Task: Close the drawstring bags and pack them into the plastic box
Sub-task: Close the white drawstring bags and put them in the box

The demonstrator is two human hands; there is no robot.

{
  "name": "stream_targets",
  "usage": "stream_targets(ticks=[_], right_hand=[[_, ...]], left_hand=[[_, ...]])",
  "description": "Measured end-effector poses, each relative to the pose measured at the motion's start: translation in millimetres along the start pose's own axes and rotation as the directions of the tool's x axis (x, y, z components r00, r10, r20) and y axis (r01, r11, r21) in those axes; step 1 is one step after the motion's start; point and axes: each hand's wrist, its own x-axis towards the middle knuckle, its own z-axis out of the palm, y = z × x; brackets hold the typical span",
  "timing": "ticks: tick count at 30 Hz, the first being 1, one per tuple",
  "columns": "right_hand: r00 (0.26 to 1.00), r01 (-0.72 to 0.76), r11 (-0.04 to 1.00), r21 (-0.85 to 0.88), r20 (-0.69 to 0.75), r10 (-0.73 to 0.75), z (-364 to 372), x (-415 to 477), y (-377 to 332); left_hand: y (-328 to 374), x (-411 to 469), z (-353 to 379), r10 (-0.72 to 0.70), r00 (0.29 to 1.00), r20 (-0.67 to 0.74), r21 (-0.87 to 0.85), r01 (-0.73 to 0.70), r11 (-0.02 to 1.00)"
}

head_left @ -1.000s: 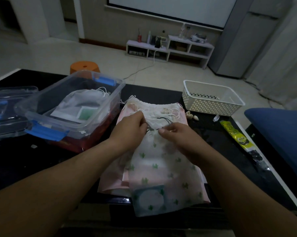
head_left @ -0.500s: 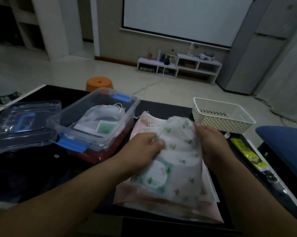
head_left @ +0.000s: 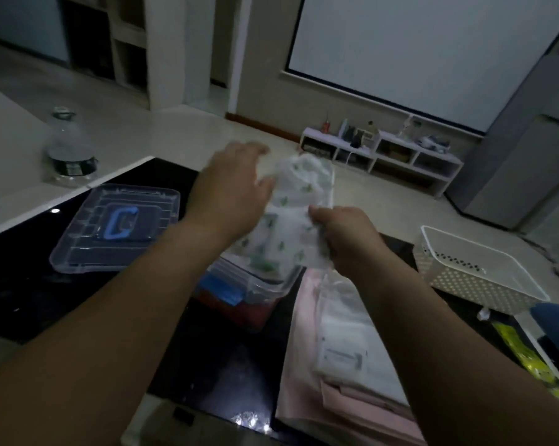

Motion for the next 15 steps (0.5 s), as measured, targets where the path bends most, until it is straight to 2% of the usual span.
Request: stream_targets(ticks=[1, 2, 4, 6, 7, 8, 9, 10, 11, 12, 15], right_hand=[[1.000, -0.006, 0.986, -0.166, 0.027, 0.011, 7, 5, 0], [0.999, 0.026, 0.922, -0.385, 0.049, -0.008, 10, 8, 2], [0.983, 0.149, 0.663, -0.734, 0.040, -0.177, 10, 12, 8], [0.906, 0.256, 0.406, -0.877, 0.071, -0.418, 14, 14, 9], [0.865, 0.307, 0.247, -0.919, 0.161, -0.476, 20, 17, 9], [0.860, 0.337, 0.089, -0.937, 0.268, -0.434, 26, 19, 7], [0.888, 0.354, -0.013, -0.935, 0.341, -0.310, 35, 20, 5], [0.922, 0.355, -0.041, -0.934, 0.357, -0.146, 44, 25, 7], [0.938, 0.347, -0.024, -0.938, 0.347, 0.011, 52, 29, 9], [0.929, 0.352, -0.012, -0.936, 0.348, 0.127, 56, 33, 11], [0.879, 0.434, -0.030, -0.901, 0.415, 0.236, 62, 40, 11]], left_hand=[[-4, -3, 4, 0.018, 0.993, 0.119, 0.039, -0.023, 0.999], [-7, -7, 8, 0.009, 0.963, 0.269, 0.087, -0.034, 0.996], [-11, -16, 15, -0.047, 0.852, 0.522, 0.163, -0.046, 0.985], [-15, -19, 17, -0.107, 0.764, 0.636, 0.222, -0.048, 0.974], [-16, -20, 17, -0.133, 0.734, 0.666, 0.248, -0.049, 0.968], [-17, -19, 17, -0.165, 0.708, 0.687, 0.271, -0.039, 0.962], [-15, -19, 16, -0.198, 0.682, 0.704, 0.290, -0.021, 0.957], [-12, -19, 16, -0.224, 0.657, 0.720, 0.301, -0.005, 0.954], [-10, -19, 15, -0.228, 0.646, 0.728, 0.300, -0.002, 0.954], [-7, -20, 15, -0.212, 0.654, 0.726, 0.290, -0.011, 0.957], [-3, -21, 15, -0.157, 0.749, 0.643, 0.259, -0.020, 0.966]])
